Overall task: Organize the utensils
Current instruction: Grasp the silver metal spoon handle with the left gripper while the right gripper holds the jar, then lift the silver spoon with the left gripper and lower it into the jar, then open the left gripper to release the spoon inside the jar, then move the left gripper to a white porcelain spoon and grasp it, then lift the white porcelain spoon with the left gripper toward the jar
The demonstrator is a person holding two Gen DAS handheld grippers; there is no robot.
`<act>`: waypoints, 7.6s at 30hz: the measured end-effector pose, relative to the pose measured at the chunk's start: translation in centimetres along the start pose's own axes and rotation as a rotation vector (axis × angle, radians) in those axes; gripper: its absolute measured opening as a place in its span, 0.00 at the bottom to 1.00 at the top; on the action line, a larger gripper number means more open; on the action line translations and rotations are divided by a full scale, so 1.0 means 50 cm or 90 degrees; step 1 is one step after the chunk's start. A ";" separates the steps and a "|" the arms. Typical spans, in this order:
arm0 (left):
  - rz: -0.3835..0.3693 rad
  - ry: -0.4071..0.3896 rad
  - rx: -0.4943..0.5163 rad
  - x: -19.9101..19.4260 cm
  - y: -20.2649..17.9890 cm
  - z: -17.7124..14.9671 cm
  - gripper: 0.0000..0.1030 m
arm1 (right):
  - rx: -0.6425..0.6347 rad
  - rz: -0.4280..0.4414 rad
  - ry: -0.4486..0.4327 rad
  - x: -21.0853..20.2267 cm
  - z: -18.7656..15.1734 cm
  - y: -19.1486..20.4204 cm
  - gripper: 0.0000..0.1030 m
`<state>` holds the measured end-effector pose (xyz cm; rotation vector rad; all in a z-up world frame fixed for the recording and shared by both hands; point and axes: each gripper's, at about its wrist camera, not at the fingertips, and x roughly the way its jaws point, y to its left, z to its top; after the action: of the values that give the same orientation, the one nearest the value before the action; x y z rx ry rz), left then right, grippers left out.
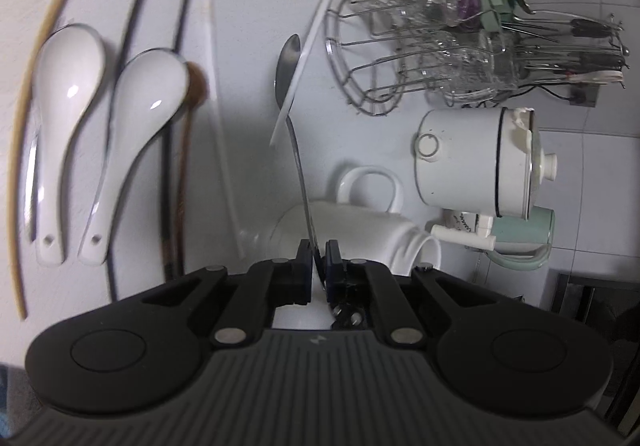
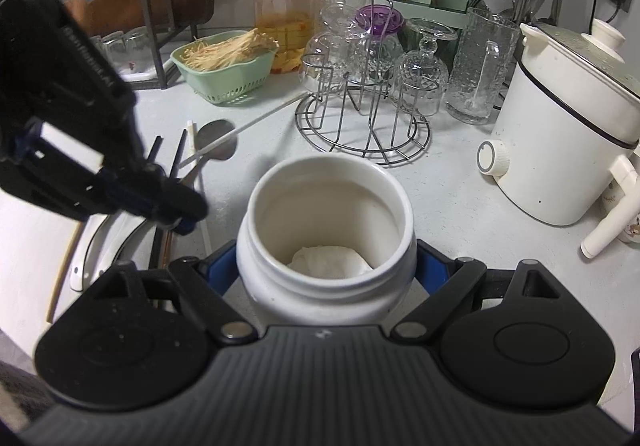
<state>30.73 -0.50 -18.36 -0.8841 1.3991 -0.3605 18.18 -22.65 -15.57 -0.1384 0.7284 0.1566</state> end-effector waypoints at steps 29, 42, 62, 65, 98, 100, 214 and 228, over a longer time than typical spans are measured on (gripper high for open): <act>0.062 0.085 0.016 -0.104 -0.031 -0.084 0.03 | -0.039 0.018 -0.009 0.001 -0.004 0.003 0.89; 0.078 0.201 0.062 -0.155 -0.179 -0.079 0.03 | -0.064 0.044 -0.006 0.002 0.000 -0.003 0.89; 0.182 0.336 0.054 -0.026 -0.247 -0.001 0.03 | -0.067 0.048 0.027 0.014 0.021 0.010 0.89; 0.196 0.349 0.047 -0.004 -0.246 0.011 0.03 | -0.061 0.045 0.027 0.013 0.021 0.011 0.89; 0.185 0.200 0.285 -0.047 -0.321 0.030 0.46 | -0.047 0.038 0.031 0.035 0.043 0.021 0.89; 0.170 0.160 0.297 -0.069 -0.319 0.028 0.46 | -0.044 0.037 0.031 0.038 0.047 0.019 0.89; 0.217 -0.110 0.368 -0.078 0.092 0.039 0.03 | 0.002 -0.055 0.002 0.078 0.069 0.051 0.90; 0.192 -0.081 0.388 -0.061 0.103 0.061 0.05 | -0.007 -0.049 0.009 0.081 0.072 0.051 0.90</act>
<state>31.62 5.92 -20.13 -0.1892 1.1818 -0.4556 23.03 -19.13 -15.83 -0.1773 0.7350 0.0858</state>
